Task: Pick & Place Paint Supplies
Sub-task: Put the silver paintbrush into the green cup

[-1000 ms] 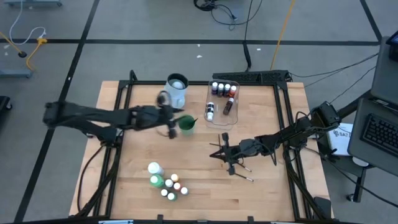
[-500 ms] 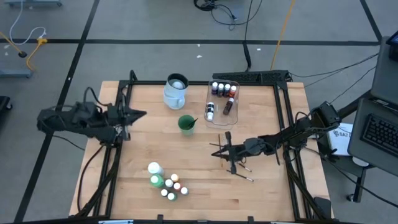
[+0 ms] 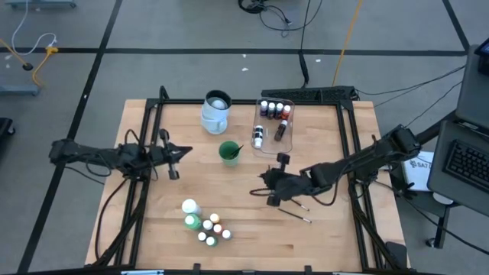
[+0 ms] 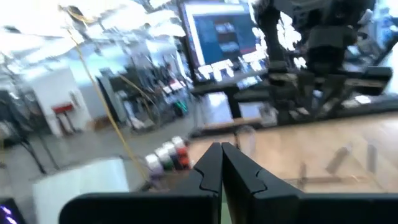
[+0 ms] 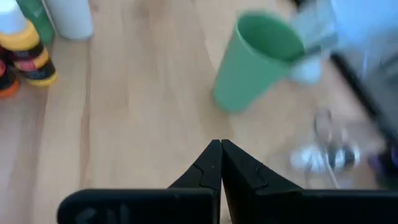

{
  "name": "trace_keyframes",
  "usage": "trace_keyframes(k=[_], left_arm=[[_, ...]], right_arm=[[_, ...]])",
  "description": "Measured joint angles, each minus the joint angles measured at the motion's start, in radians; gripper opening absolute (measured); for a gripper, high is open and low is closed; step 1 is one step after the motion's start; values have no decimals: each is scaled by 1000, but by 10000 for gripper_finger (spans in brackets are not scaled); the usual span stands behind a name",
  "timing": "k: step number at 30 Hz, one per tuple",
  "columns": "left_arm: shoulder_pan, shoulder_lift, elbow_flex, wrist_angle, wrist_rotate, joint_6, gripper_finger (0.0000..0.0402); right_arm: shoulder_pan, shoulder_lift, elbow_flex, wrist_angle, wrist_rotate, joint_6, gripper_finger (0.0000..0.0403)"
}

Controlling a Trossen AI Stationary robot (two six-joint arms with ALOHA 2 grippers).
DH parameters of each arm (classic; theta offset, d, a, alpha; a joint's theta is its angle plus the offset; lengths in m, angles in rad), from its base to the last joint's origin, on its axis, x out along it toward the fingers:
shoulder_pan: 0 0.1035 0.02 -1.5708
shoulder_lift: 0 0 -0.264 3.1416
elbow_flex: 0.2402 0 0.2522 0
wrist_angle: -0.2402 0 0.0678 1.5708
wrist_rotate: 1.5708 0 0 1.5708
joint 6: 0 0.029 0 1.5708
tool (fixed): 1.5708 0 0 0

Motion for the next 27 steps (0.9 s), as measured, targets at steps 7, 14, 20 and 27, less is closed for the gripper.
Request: trace_keyframes(k=[7, 14, 20, 27], left_arm=[[4, 2, -28, 27, 16, 31, 7], [4, 6, -27, 38, 16, 40, 13], [4, 7, -26, 56, 15, 63, 17], [4, 7, -26, 56, 15, 92, 3]], right_arm=[[-3, -3, 138, -499, -180, 437, 0], [130, 2, 108, -553, -295, 625, 9], [222, 14, 8, -496, -389, 805, 74], [301, 15, -138, -244, -474, 858, 132]])
